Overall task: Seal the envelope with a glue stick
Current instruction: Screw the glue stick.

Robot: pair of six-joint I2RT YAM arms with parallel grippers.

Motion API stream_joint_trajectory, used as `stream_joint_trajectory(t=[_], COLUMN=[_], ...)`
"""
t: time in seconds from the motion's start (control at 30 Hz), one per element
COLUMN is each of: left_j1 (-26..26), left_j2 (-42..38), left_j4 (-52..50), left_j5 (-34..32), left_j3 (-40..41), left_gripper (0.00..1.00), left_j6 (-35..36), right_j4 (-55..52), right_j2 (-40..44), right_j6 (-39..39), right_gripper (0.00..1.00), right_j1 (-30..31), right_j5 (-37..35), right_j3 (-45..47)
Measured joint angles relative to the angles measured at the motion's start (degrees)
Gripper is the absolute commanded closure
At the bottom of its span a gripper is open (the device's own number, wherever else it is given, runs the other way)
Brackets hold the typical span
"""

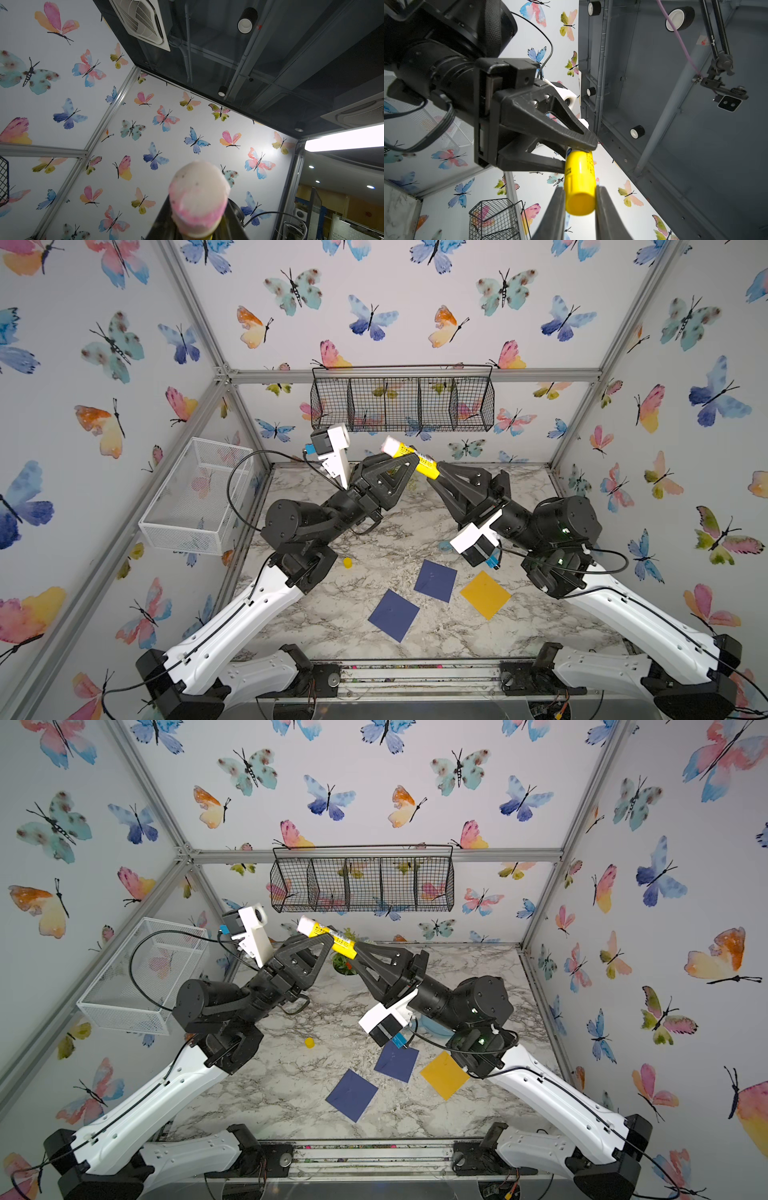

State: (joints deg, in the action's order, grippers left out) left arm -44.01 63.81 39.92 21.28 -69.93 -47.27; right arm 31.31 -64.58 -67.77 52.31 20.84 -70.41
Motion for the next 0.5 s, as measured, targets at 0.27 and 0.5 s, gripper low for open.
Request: stream_joint_trajectory(t=[0.27, 0.5], left_j1=[-0.2, -0.2], left_j2=[0.0, 0.3], left_j4=[-0.2, 0.6], left_j5=[0.6, 2.7], left_j3=[-0.2, -1.6], left_gripper=[1.0, 1.0], left_j6=[0.0, 1.8], right_j4=[-1.6, 2.4], right_j2=[4.5, 9.0], right_j6=[30.0, 69.3], right_gripper=[0.55, 0.52], right_j1=[0.0, 0.0], right_j5=[-3.3, -3.8], right_j3=[0.9, 5.7])
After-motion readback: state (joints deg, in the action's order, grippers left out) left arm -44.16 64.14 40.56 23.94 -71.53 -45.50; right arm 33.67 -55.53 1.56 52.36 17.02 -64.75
